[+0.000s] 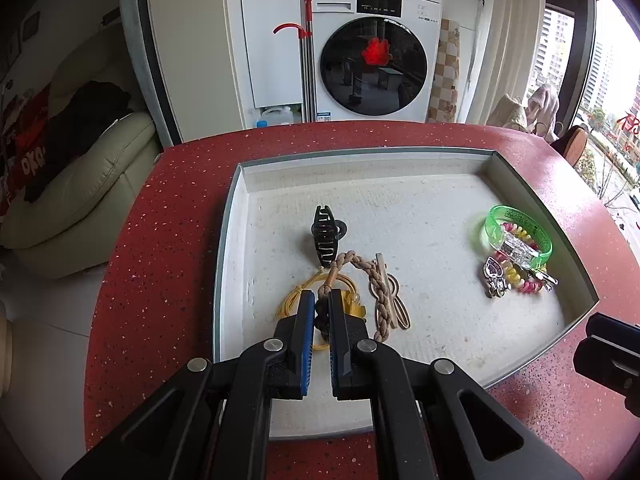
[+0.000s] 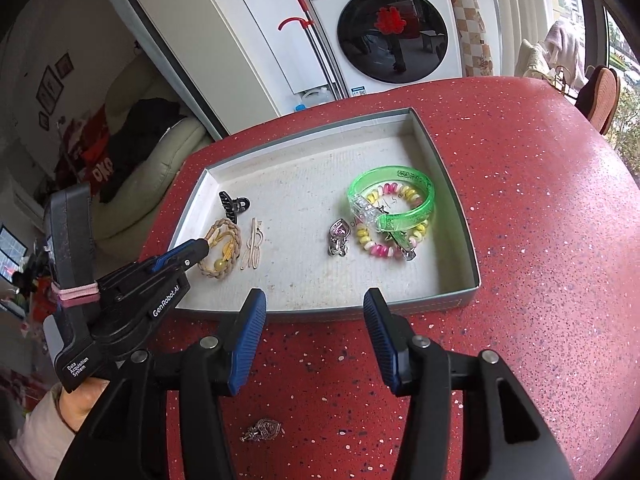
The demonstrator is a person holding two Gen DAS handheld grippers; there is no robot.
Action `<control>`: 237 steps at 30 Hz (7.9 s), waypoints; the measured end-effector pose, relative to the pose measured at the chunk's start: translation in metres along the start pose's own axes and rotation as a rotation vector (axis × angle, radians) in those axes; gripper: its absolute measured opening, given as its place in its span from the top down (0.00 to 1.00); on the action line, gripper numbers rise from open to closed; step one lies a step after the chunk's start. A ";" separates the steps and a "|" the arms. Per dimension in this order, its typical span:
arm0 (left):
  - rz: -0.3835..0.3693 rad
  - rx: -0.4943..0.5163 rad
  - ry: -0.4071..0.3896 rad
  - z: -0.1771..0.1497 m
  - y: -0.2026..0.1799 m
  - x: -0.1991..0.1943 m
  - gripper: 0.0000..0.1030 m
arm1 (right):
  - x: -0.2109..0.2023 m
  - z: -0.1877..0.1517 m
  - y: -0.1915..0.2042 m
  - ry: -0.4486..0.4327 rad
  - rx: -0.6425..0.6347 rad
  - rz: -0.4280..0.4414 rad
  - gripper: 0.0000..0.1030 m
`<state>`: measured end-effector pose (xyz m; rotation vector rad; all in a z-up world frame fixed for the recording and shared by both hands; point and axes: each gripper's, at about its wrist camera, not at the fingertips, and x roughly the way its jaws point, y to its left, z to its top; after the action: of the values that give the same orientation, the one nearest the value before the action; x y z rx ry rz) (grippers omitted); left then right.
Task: Organize jewelry
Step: 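Lower both items into the tray and open both grippers, then withdraw both grippers toward the brown coil hair tie and heart pendant, then grasp the brown coil hair tie with right gripper while left gripper grasps the heart pendant, then carry the heart pendant and coil hair tie into the tray with both grippers, then open both grippers to release the pendant and coil hair tie in the tray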
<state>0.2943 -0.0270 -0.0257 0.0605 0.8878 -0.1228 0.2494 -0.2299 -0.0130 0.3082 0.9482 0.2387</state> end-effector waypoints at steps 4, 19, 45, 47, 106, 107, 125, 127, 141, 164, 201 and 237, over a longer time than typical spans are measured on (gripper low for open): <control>-0.007 -0.002 -0.008 0.002 -0.001 -0.003 0.76 | -0.006 -0.004 -0.001 -0.006 0.007 0.001 0.47; 0.020 -0.026 -0.056 -0.003 -0.001 -0.020 0.00 | -0.020 -0.028 0.011 0.001 -0.023 -0.005 0.34; -0.021 0.033 -0.044 -0.074 -0.008 -0.071 0.00 | -0.053 -0.093 0.014 0.009 -0.037 0.014 0.17; -0.034 0.029 -0.022 -0.082 -0.007 -0.070 0.00 | -0.053 -0.101 0.014 0.027 -0.043 0.015 0.17; -0.178 0.281 0.077 -0.121 -0.084 -0.070 0.66 | -0.066 -0.201 0.049 0.115 -0.256 -0.166 0.88; -0.179 0.282 0.075 -0.121 -0.084 -0.070 0.67 | -0.068 -0.199 0.045 0.112 -0.246 -0.167 0.88; -0.226 0.155 0.069 -0.114 -0.046 -0.079 0.78 | -0.075 -0.170 0.006 0.069 -0.106 -0.147 0.88; -0.228 0.132 0.073 -0.114 -0.039 -0.078 0.78 | -0.075 -0.166 0.003 0.064 -0.100 -0.148 0.88; -0.220 0.129 0.058 -0.116 -0.033 -0.081 0.78 | -0.068 -0.161 0.000 0.064 -0.086 -0.135 0.88; -0.233 0.071 -0.008 -0.080 -0.021 -0.096 0.78 | -0.074 -0.121 -0.007 0.018 -0.068 -0.110 0.88; -0.137 -0.039 -0.033 0.015 -0.007 -0.020 0.78 | 0.013 0.037 -0.005 0.016 -0.068 -0.091 0.88; -0.045 0.016 0.035 0.014 -0.025 0.034 0.78 | 0.080 0.052 -0.011 0.079 -0.066 -0.171 0.74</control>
<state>0.3231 -0.0558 -0.0429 0.0579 0.9231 -0.1716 0.3380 -0.2210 -0.0496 0.1568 1.0368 0.1257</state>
